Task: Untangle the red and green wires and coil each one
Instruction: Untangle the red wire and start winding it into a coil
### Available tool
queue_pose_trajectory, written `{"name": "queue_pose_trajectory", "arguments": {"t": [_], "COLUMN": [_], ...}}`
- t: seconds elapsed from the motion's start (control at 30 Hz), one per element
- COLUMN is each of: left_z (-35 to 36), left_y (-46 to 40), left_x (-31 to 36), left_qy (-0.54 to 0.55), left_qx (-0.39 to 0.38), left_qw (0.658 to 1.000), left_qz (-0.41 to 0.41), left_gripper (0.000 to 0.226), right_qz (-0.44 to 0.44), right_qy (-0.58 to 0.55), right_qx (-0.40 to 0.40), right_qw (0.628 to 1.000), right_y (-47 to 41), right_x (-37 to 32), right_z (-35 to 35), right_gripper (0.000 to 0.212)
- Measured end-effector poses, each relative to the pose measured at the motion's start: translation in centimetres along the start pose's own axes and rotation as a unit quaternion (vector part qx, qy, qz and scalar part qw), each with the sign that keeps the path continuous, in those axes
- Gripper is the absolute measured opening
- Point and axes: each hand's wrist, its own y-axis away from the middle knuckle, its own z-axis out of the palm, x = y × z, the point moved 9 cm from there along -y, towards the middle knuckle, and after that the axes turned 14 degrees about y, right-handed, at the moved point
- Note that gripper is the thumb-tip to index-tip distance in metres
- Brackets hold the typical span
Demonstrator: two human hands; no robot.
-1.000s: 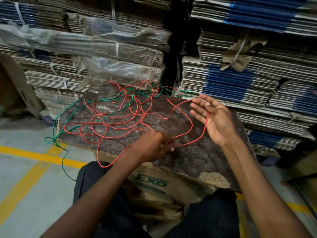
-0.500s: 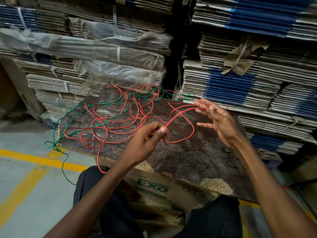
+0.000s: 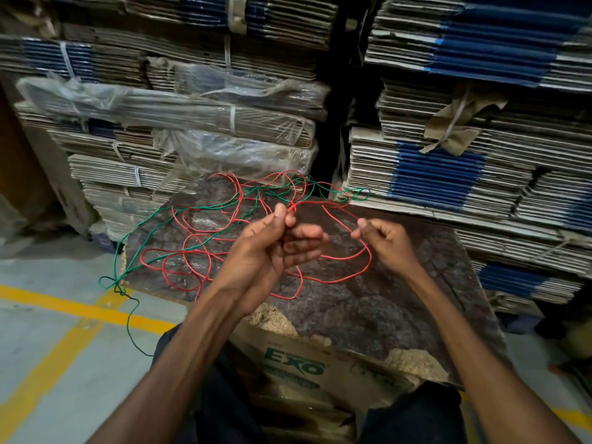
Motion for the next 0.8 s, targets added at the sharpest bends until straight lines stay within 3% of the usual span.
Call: {"name": "queue_pose_trajectory", "arguments": {"t": [0.17, 0.33, 0.6, 0.67, 0.73, 0.8], "left_z": [0.0, 0.5, -1.3, -1.3, -1.4, -1.9], "left_y": [-1.4, -3.8, -7.5, -7.8, -8.1, -8.4], "left_x": [2.1, 3.3, 4.1, 4.6, 5.0, 5.6], "left_qy": [0.112, 0.143, 0.073, 0.044, -0.027, -0.180], "left_qx": [-0.016, -0.086, -0.020, -0.008, 0.001, 0.004], "left_qw": [0.993, 0.984, 0.991, 0.990, 0.988, 0.964], "left_qz": [0.037, 0.061, 0.109, 0.134, 0.155, 0.194], "left_gripper": [0.036, 0.013, 0.032, 0.026, 0.012, 0.029], "right_qz": [0.057, 0.064, 0.009, 0.005, 0.001, 0.006], "right_qy": [-0.085, -0.130, -0.128, -0.151, -0.178, -0.208], "right_qx": [0.013, 0.014, -0.016, -0.020, -0.017, -0.016], "right_qw": [0.995, 0.989, 0.992, 0.988, 0.984, 0.978], "right_y": [2.3, 4.8, 6.0, 6.0, 6.0, 6.0], "right_x": [-0.3, -1.3, -3.5, -4.0, -4.1, -4.1], "right_z": [0.8, 1.3, -0.1, -0.9, -1.7, -2.4], "right_gripper": [0.037, 0.043, 0.036, 0.033, 0.039, 0.041]}}
